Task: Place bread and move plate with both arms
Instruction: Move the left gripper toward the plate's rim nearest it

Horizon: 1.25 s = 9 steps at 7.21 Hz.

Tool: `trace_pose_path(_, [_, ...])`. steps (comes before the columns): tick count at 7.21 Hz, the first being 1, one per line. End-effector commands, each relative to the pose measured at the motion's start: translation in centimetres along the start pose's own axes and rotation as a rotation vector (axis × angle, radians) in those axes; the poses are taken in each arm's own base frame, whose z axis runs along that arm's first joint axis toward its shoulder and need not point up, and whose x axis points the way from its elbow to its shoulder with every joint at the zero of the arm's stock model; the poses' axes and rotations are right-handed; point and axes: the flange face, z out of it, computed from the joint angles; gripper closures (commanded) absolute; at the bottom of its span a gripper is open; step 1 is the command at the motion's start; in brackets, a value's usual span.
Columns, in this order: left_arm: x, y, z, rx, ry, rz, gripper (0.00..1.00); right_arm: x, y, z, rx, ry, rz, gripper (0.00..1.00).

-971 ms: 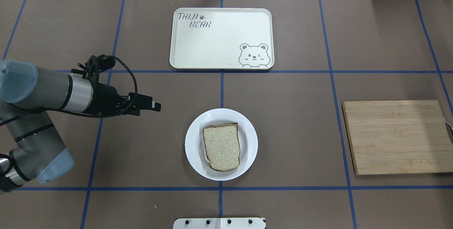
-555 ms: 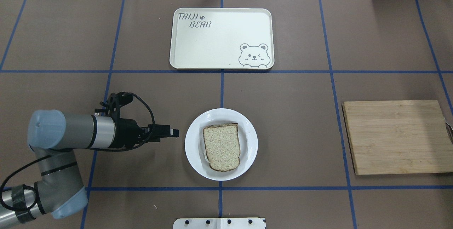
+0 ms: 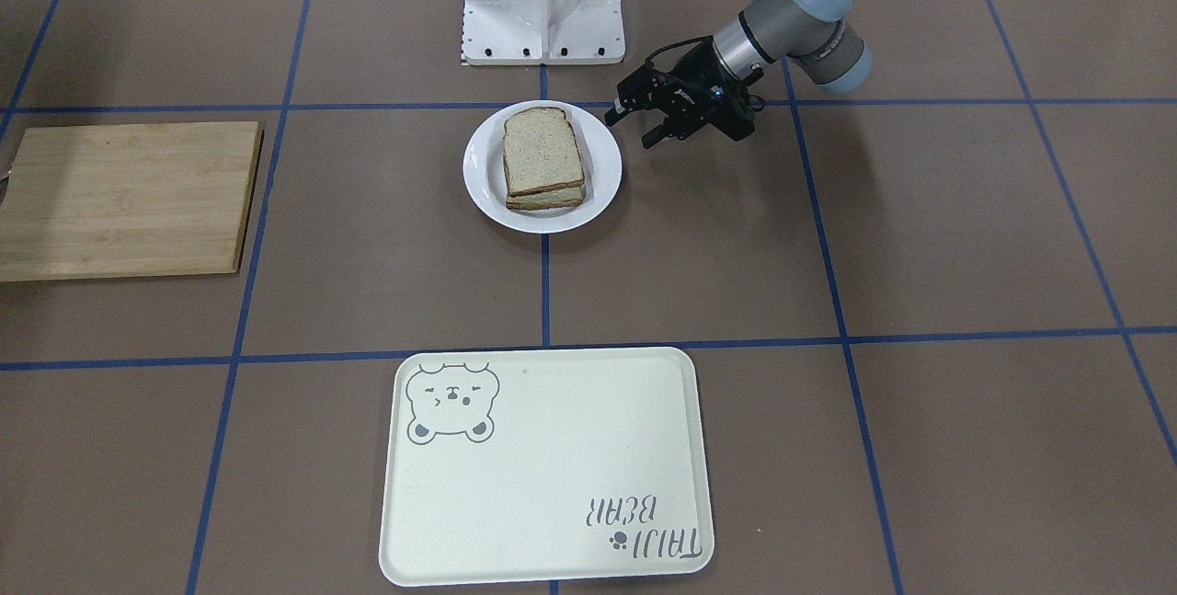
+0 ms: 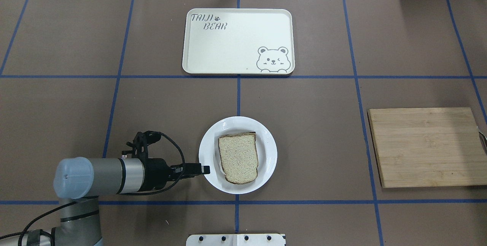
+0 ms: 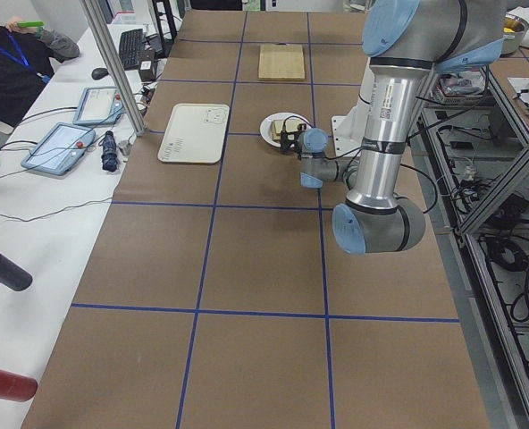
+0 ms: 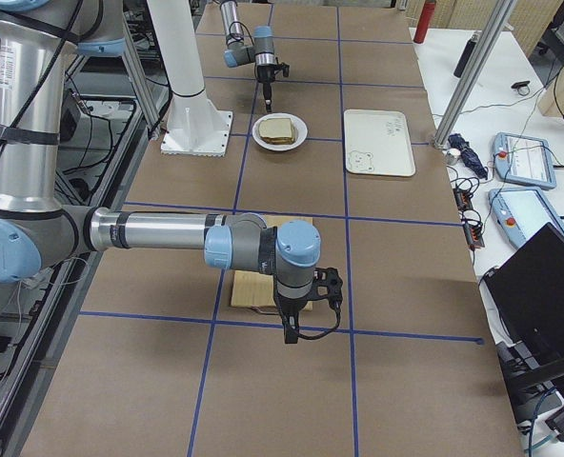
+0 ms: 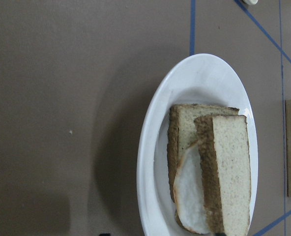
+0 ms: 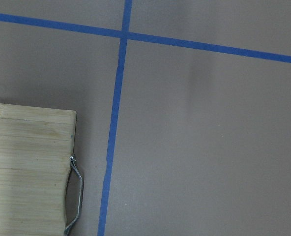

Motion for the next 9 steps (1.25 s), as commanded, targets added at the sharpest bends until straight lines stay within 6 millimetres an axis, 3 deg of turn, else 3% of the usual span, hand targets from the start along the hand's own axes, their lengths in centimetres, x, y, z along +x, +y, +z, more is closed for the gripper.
trace_pose_path(1, [-0.3,0.6,0.6,-0.009,0.040,-0.005,0.55,0.1,0.1,0.0,-0.001,0.004,0.001,0.00])
trace_pose_path(3, [0.4,0.6,0.9,-0.009,0.054,-0.003,0.55,0.1,0.1,0.1,-0.002,0.004,0.000,0.00])
trace_pose_path(6, [-0.1,0.3,1.6,-0.005,0.039,-0.002,0.55,0.1,0.1,0.1,-0.002,0.004,0.002,0.00])
trace_pose_path(9, [0.3,-1.0,1.1,0.017,0.047,-0.002,0.55,0.1,0.1,0.1,-0.001,0.004,0.001,0.00])
